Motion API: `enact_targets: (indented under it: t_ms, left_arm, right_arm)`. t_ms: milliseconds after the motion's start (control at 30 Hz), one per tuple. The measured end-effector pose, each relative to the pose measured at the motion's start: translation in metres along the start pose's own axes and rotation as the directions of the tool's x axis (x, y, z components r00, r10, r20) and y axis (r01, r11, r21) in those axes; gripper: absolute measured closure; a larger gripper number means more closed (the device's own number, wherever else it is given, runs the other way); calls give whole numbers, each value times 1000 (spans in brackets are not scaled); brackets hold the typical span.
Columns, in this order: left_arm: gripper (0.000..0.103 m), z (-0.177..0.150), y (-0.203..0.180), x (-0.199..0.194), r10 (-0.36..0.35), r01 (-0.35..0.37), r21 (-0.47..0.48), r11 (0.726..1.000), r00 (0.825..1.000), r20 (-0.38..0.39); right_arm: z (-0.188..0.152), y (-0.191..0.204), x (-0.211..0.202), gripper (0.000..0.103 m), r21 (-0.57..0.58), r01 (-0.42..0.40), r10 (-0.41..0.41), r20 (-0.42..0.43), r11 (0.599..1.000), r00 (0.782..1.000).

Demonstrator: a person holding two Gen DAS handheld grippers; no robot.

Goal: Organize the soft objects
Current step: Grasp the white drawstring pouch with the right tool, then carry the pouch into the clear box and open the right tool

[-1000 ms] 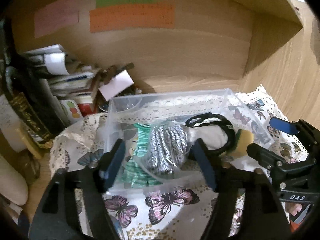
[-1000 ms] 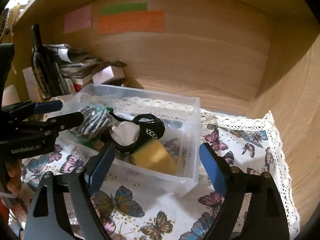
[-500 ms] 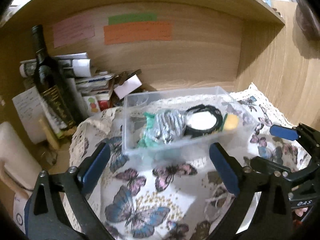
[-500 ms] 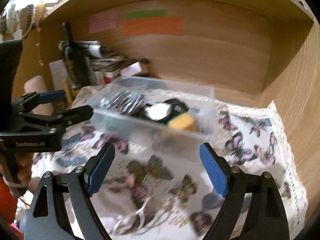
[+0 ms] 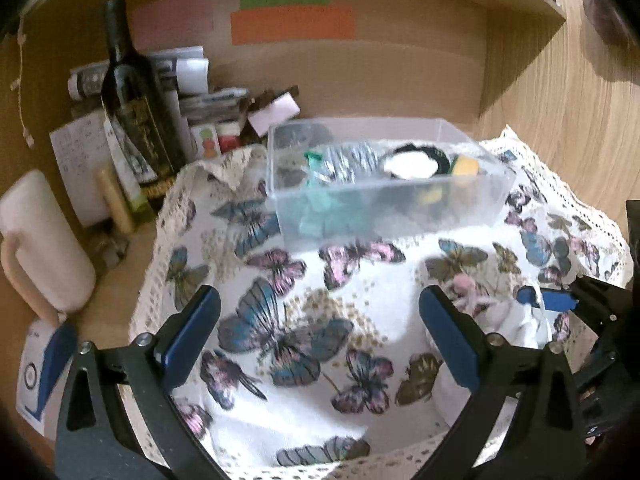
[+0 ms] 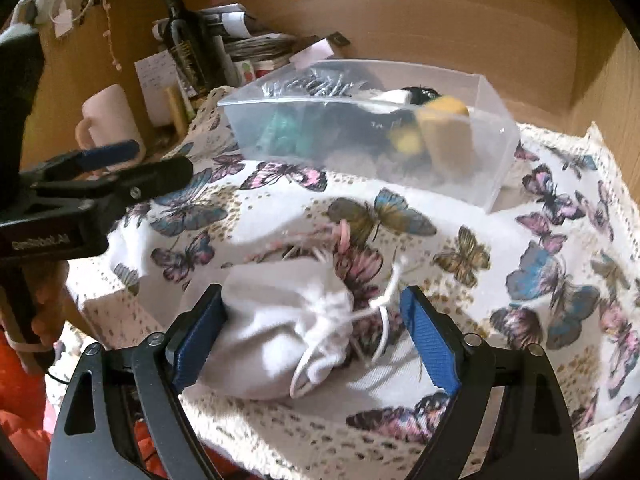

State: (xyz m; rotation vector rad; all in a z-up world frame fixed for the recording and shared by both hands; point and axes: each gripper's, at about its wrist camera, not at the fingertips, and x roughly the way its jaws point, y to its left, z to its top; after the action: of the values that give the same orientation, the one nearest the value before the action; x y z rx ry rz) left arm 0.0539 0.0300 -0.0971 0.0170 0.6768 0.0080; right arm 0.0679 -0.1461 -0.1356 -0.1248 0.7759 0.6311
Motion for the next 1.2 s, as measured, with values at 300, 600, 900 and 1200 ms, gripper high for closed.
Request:
enact_targets:
  t_ms: [300, 600, 900, 1200]
  left_arm:
    - [2, -5, -28, 9, -71, 72, 25, 997, 996, -46]
    - [2, 0, -58, 21, -153, 157, 45, 987, 984, -90]
    - [2, 12, -80, 37, -194, 201, 43, 979, 972, -130]
    - [2, 18, -65, 29, -182, 183, -4, 983, 979, -90]
  right_arm:
    - [-10, -7, -17, 77, 1, -25, 25, 27, 1000, 999]
    - [1, -37, -46, 79, 31, 231, -233, 119, 972, 965]
    - [-2, -68, -64, 79, 88, 226, -235, 115, 970, 965]
    - [-8, -52, -44, 79, 88, 120, -127, 76, 989, 989]
